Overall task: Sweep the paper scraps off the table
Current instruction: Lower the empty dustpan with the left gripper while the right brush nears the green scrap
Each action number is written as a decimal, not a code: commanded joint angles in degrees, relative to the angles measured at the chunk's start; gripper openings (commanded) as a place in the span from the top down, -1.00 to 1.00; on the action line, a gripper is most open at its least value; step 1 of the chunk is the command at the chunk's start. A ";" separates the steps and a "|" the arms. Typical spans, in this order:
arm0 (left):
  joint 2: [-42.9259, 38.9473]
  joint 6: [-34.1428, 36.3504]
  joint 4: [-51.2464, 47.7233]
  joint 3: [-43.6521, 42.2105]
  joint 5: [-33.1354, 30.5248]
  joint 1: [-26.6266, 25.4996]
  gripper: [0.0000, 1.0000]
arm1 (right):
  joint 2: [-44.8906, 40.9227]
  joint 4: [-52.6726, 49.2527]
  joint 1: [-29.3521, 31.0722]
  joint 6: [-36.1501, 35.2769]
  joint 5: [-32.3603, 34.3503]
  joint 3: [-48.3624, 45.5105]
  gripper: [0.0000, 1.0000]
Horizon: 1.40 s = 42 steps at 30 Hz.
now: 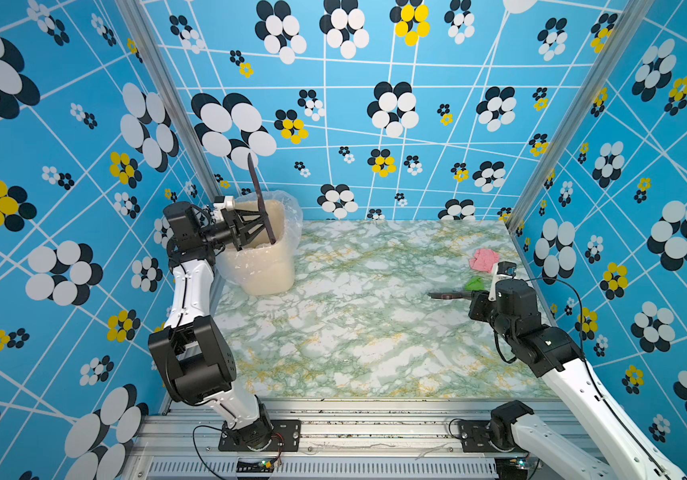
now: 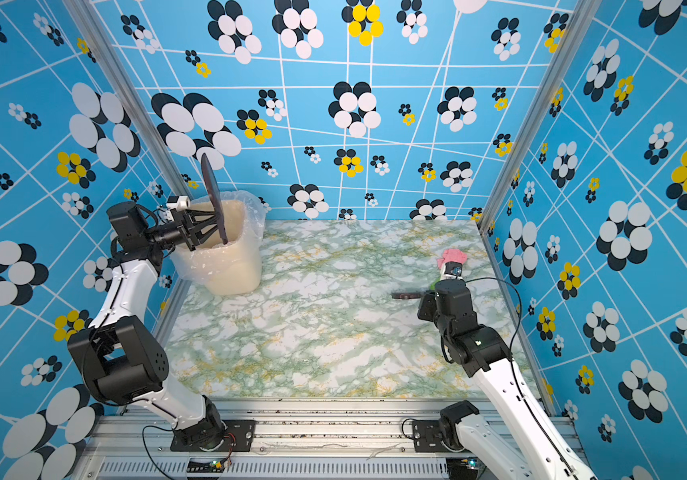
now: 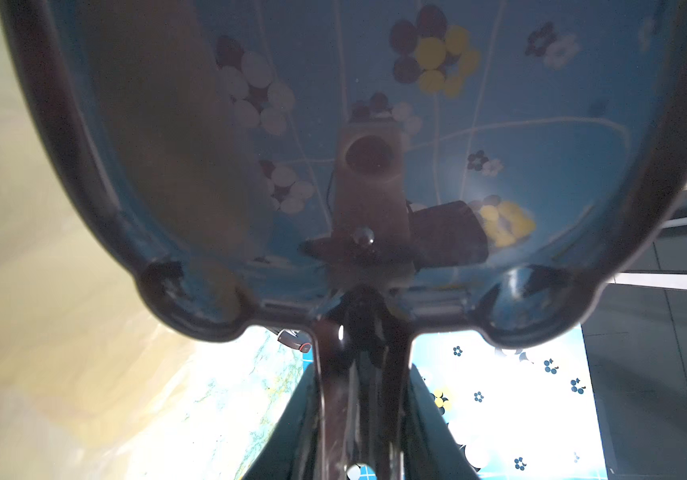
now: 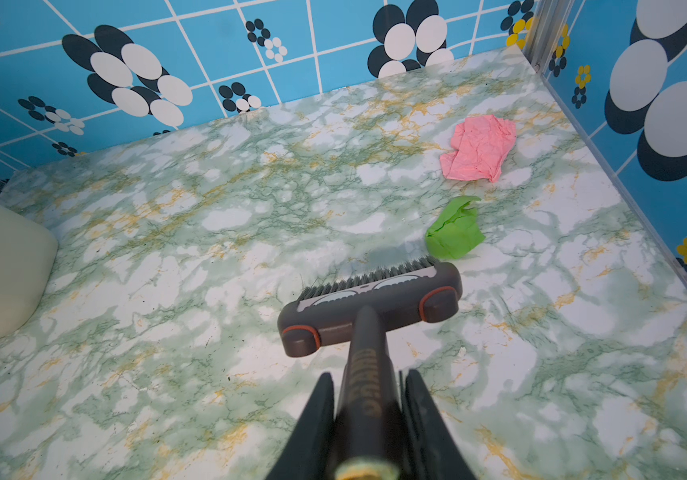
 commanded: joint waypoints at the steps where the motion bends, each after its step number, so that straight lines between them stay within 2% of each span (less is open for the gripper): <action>1: -2.21 0.28 1.91 -0.64 0.78 0.15 1.00 | -0.37 2.47 -0.27 -0.75 0.58 -0.01 1.00; 5: -2.84 4.50 -2.95 0.82 0.47 -0.27 1.00 | -0.86 3.19 -0.26 -0.89 0.97 -0.41 1.00; 10: -3.75 21.04 -21.79 7.48 -2.20 -2.53 1.00 | -2.10 4.94 -0.24 -1.02 1.47 -1.00 1.00; 15: -4.27 25.71 -27.03 9.71 -5.22 -5.48 1.00 | -2.33 4.36 -0.30 -1.48 2.11 0.25 1.00; 18: -4.38 32.14 -33.74 11.64 -8.71 -8.96 1.00 | -1.75 3.82 -0.38 -3.98 3.85 1.87 1.00; 23: -4.26 46.46 -48.22 16.94 -21.07 -18.73 1.00 | 1.10 2.80 -1.11 -7.75 8.98 6.66 1.00; 28: -3.32 54.95 -57.54 21.30 -36.11 -28.90 1.00 | 4.46 3.77 -3.45 -6.79 15.00 9.70 1.00; 31: -1.32 60.13 -64.30 24.54 -47.55 -35.78 1.00 | 6.80 3.47 -6.44 -4.55 15.76 10.99 1.00; 33: 0.41 62.34 -67.46 25.70 -52.78 -40.08 1.00 | 8.58 2.91 -8.66 -3.73 15.03 12.11 1.00; 36: 2.35 63.10 -67.83 24.58 -57.58 -45.19 1.00 | 11.11 3.23 -11.24 -3.56 13.36 12.90 1.00; 42: 5.46 61.62 -60.95 16.45 -58.92 -54.76 1.00 | 12.82 4.55 -16.45 -2.65 9.39 12.74 1.00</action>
